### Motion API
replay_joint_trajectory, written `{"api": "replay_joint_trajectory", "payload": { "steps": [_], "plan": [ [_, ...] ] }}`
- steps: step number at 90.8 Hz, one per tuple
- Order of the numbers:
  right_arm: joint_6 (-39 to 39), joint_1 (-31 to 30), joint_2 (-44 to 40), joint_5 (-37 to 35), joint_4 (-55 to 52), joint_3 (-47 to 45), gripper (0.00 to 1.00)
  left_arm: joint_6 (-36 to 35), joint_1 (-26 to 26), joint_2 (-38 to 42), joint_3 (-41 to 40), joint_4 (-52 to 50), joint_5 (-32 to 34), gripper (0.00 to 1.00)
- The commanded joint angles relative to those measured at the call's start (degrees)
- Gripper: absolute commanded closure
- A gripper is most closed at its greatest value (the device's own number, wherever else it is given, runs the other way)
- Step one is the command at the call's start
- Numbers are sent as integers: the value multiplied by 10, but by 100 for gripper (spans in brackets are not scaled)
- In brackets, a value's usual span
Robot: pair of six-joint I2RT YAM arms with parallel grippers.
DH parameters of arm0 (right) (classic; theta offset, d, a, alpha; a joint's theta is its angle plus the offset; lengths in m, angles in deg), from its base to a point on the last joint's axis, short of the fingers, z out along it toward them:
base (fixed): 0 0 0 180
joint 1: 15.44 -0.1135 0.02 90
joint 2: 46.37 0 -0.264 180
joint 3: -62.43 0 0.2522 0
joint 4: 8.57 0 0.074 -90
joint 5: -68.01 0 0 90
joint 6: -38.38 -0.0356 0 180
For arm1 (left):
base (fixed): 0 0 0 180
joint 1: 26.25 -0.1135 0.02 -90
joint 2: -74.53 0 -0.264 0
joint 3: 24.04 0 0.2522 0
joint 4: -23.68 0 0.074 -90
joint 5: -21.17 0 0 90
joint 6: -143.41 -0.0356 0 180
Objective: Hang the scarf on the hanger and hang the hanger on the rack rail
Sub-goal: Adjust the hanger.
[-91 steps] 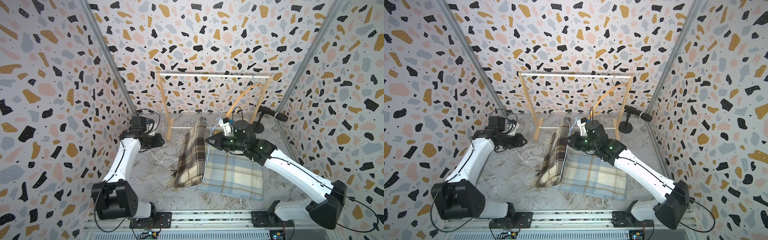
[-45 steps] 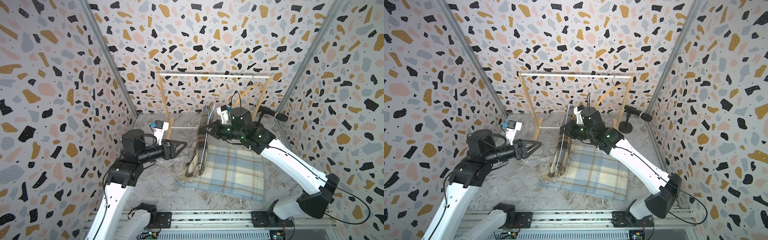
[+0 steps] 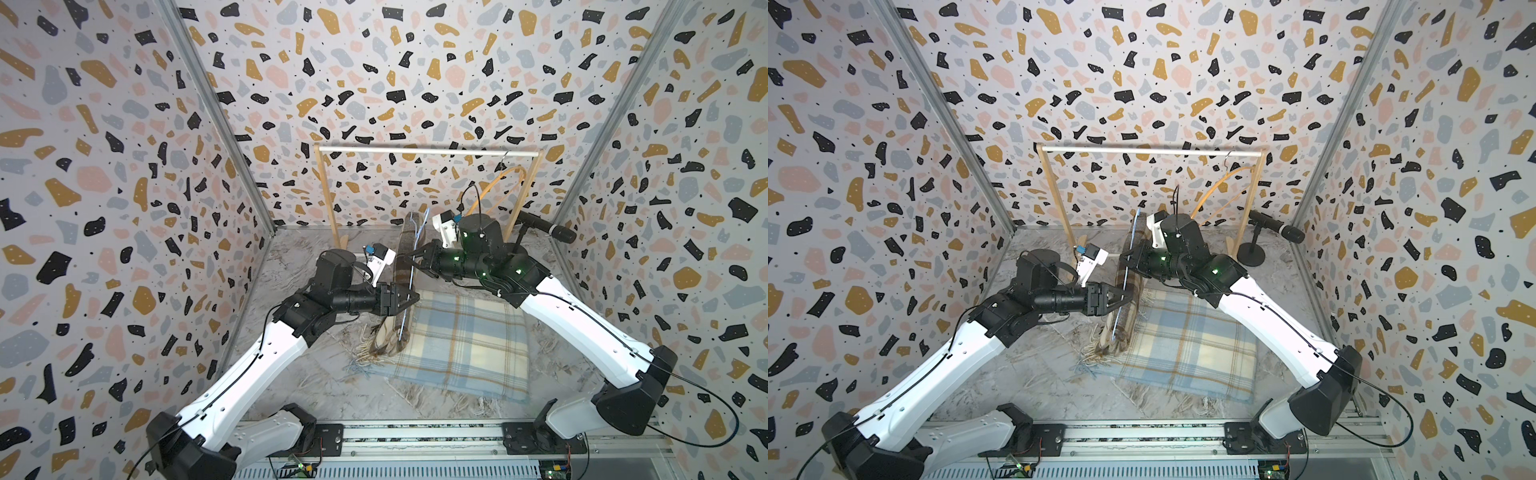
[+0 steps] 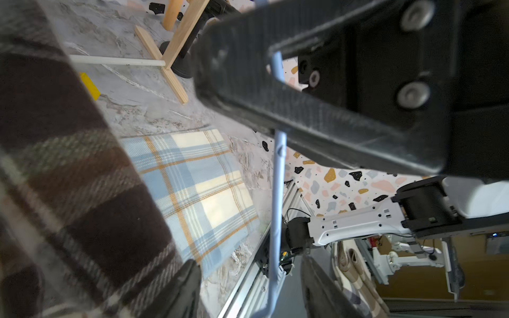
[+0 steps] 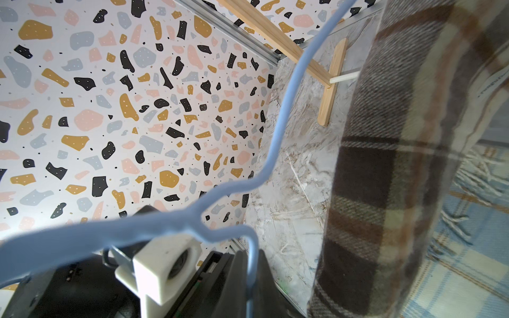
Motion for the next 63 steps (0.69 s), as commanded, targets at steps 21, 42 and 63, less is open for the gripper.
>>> {"api": "replay_joint_trajectory", "payload": {
  "steps": [21, 42, 63],
  "plan": [
    [45, -1, -24, -2, 45, 34, 100, 56, 12, -7, 20, 103, -19, 95],
    [84, -1, -22, -3, 24, 48, 96, 72, 12, 4, 27, 114, -1, 100],
    [182, -1, -57, -53, -46, 54, 64, 77, 11, 33, 43, 110, 62, 100]
  ]
}}
